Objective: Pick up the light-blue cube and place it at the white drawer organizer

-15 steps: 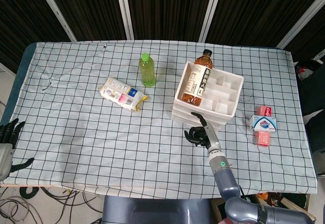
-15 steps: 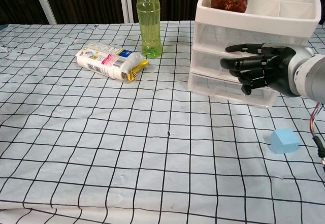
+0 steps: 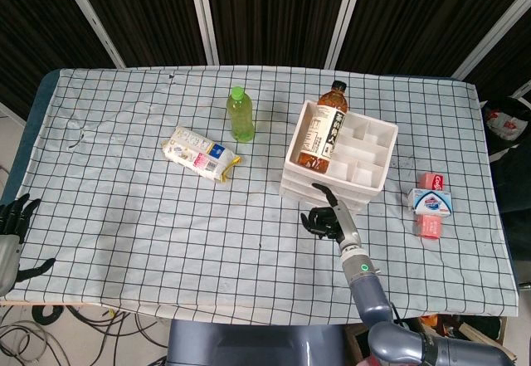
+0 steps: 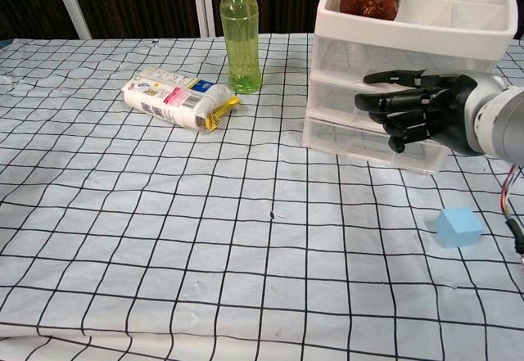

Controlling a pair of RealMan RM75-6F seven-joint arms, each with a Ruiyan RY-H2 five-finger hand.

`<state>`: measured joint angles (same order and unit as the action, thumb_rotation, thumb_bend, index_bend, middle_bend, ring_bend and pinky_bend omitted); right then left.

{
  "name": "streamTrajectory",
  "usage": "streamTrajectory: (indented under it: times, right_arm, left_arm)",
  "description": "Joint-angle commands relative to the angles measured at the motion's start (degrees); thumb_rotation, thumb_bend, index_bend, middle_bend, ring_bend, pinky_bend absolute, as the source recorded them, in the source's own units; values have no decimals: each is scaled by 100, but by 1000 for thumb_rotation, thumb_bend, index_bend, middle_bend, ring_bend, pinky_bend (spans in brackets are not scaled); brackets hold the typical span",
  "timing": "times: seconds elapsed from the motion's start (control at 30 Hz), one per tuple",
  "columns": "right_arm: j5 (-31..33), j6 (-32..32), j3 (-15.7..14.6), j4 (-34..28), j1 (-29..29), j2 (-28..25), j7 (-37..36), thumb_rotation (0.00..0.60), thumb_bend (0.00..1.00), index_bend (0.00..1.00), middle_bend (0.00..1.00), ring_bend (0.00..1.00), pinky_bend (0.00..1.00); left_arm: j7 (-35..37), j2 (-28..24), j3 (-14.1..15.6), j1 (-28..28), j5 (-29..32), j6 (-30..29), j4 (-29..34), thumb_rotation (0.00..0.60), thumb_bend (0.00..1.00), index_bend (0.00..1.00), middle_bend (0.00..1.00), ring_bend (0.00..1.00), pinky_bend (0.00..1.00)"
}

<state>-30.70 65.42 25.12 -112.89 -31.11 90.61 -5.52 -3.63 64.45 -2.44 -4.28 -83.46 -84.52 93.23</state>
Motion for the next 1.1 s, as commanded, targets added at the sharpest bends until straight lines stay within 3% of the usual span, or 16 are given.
streamTrajectory:
  times: [0.03, 0.33, 0.63, 1.1]
  right_arm:
    - [10, -7, 4, -5, 1, 4, -11, 600, 355, 99, 756, 827, 749]
    - [93, -57, 67, 3, -13, -12, -54, 600, 355, 100, 756, 827, 750]
    - [219, -131, 130, -25, -47, -60, -71, 600, 355, 186, 756, 827, 749]
    - [189, -186, -51, -257, 11, -153, -50, 600, 356, 214, 756, 827, 749]
  left_arm:
    - [-3, 0, 1, -1, 0, 3, 1, 600, 10, 0, 0, 0, 0]
    - [-8, -1, -3, -3, 18, 16, 7, 600, 9, 0, 0, 0, 0]
    - [-15, -1, -6, -4, 32, 23, 15, 600, 9, 0, 0, 0, 0]
    - [-11, 1, -3, 0, 18, 11, 22, 600, 9, 0, 0, 0, 0]
